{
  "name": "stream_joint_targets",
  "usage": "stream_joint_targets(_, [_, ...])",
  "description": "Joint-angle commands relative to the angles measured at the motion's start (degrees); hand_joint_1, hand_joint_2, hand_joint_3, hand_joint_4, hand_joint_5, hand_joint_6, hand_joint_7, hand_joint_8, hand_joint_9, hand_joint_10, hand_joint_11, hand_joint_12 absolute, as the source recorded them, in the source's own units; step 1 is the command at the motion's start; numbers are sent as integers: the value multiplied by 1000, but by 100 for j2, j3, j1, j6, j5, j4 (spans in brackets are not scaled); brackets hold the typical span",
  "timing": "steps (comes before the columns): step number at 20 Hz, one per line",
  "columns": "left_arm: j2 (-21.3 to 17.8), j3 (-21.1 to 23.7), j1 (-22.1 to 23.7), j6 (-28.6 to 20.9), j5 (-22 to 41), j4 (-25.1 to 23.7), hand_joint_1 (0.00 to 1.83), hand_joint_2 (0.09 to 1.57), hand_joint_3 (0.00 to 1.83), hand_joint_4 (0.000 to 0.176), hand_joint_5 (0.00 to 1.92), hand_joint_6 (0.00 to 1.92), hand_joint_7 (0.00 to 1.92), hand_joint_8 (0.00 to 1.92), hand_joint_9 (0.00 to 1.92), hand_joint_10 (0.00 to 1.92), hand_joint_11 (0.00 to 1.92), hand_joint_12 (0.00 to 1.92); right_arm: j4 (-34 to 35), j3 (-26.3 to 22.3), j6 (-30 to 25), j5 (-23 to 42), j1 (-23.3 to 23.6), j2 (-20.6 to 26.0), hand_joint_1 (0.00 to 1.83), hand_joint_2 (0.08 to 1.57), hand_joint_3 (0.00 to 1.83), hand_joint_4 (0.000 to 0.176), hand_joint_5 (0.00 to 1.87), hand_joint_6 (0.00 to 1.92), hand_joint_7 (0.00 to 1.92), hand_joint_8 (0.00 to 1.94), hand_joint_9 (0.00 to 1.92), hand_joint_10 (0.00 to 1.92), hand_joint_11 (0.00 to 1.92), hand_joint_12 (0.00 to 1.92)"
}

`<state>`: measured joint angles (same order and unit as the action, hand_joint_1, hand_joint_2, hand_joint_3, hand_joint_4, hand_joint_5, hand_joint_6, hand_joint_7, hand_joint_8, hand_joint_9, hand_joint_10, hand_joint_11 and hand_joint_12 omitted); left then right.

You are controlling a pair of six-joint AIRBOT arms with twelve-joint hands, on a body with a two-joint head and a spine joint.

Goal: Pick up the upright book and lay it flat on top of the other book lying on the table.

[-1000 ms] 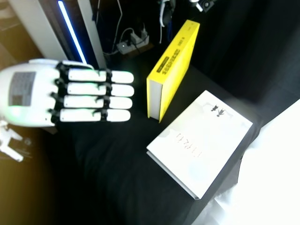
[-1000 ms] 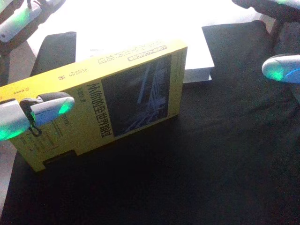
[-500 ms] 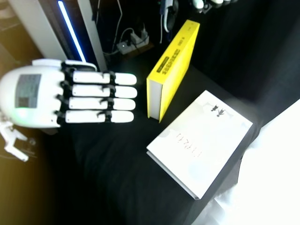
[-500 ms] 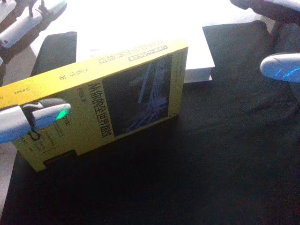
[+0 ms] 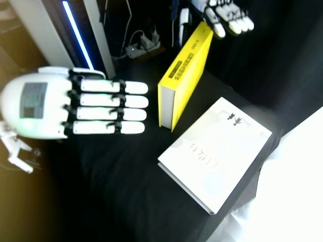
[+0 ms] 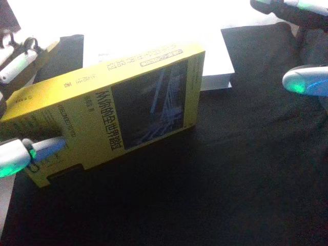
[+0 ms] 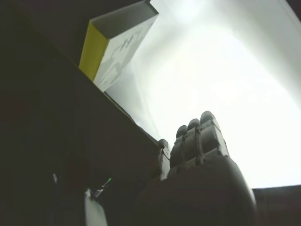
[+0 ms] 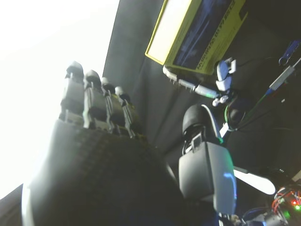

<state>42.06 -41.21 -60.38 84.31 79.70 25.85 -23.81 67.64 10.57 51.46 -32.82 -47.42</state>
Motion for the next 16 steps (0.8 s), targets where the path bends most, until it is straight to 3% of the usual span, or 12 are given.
stream_joint_targets(1, [0, -40, 22, -135, 812, -123, 697, 1159, 4, 37, 244, 23, 682, 63, 823, 258, 450, 1420, 285, 20, -23, 612, 37, 27, 374, 1206, 0, 1, 0, 0, 0, 0, 0, 0, 0, 0])
stream_joint_targets(2, [-2, -35, 10, -157, 849, -138, 801, 1176, 3, 0, 686, 61, 1106, 194, 1031, 933, 745, 1718, 290, 23, -23, 613, 37, 27, 346, 1222, 6, 0, 0, 0, 0, 0, 0, 0, 0, 0])
stream_joint_targets(3, [-8, -22, 6, -157, 908, -150, 1013, 1185, 11, 0, 811, 961, 1321, 332, 1161, 980, 896, 1520, 295, 26, -23, 613, 35, 28, 330, 1231, 10, 0, 0, 0, 0, 0, 0, 0, 0, 0])
stream_joint_targets(4, [-23, -4, -4, -157, 969, -182, 1088, 1196, 5, 0, 821, 1161, 1307, 547, 1218, 1024, 988, 1466, 297, 27, -23, 613, 32, 28, 322, 1233, 10, 0, 0, 0, 0, 0, 0, 0, 0, 0])
stream_joint_targets(6, [-123, 77, -62, -181, 1203, -304, 1106, 1212, 1, 0, 804, 1242, 1205, 910, 1222, 1179, 1094, 1513, 312, 29, -23, 612, 29, 28, 356, 1234, 9, 1, 0, 0, 0, 0, 0, 0, 0, 0])
stream_joint_targets(8, [-211, 152, -165, -286, 1483, -405, 1101, 1216, 0, 0, 797, 1257, 1178, 1063, 1230, 1265, 1120, 1559, 347, 41, -23, 612, 29, 30, 330, 1252, 15, 0, 0, 0, 0, 0, 0, 0, 0, 0])
stream_joint_targets(12, [-375, 305, -374, -378, 1948, -667, 1108, 1200, 0, 0, 825, 1217, 1189, 1008, 1236, 1182, 1120, 1491, 438, 69, -23, 611, 27, 44, 267, 1286, 22, 0, 0, 0, 0, 0, 0, 0, 0, 0])
stream_joint_targets(16, [-383, 231, -138, -369, 1949, -954, 1113, 1198, 0, 0, 826, 1214, 1163, 944, 1210, 1126, 1125, 1411, 516, 104, -21, 618, 5, 26, 191, 1309, 25, 0, 0, 0, 0, 0, 0, 0, 0, 0])
